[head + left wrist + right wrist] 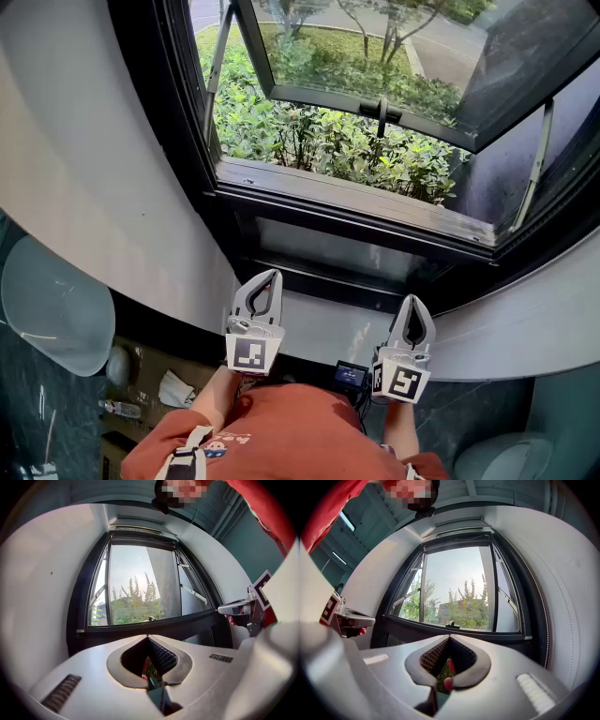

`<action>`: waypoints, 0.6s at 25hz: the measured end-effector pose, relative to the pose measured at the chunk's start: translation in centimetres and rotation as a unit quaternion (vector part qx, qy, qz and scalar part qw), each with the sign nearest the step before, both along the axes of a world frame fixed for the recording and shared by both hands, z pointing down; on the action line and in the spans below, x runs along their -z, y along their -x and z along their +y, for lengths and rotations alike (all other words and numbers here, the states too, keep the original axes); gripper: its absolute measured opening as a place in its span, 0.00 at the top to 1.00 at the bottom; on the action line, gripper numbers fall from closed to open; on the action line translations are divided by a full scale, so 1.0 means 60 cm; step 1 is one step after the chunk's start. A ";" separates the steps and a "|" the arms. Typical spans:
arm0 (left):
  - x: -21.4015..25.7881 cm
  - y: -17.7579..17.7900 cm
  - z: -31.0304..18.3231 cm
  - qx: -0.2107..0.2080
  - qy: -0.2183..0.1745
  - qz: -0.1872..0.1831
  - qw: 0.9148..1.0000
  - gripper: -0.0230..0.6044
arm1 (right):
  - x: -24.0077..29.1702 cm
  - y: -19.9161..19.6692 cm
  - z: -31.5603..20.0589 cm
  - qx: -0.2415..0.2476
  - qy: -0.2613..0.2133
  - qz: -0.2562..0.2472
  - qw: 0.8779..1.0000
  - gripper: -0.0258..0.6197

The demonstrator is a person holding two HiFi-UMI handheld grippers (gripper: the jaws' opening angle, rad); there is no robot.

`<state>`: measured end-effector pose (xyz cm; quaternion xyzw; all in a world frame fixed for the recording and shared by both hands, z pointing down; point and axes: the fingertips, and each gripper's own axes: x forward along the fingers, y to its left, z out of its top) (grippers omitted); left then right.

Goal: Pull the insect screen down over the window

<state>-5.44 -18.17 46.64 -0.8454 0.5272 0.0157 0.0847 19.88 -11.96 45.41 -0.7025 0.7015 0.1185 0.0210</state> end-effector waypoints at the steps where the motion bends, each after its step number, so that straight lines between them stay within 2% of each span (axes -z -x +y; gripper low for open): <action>1: -0.001 0.000 0.000 0.001 0.001 -0.001 1.000 0.95 | 0.001 -0.003 -0.002 -0.001 0.000 0.002 1.000 0.94; 15: -0.002 -0.007 -0.001 -0.001 -0.007 -0.012 1.000 0.95 | 0.000 -0.014 -0.008 -0.010 0.000 0.007 1.000 0.95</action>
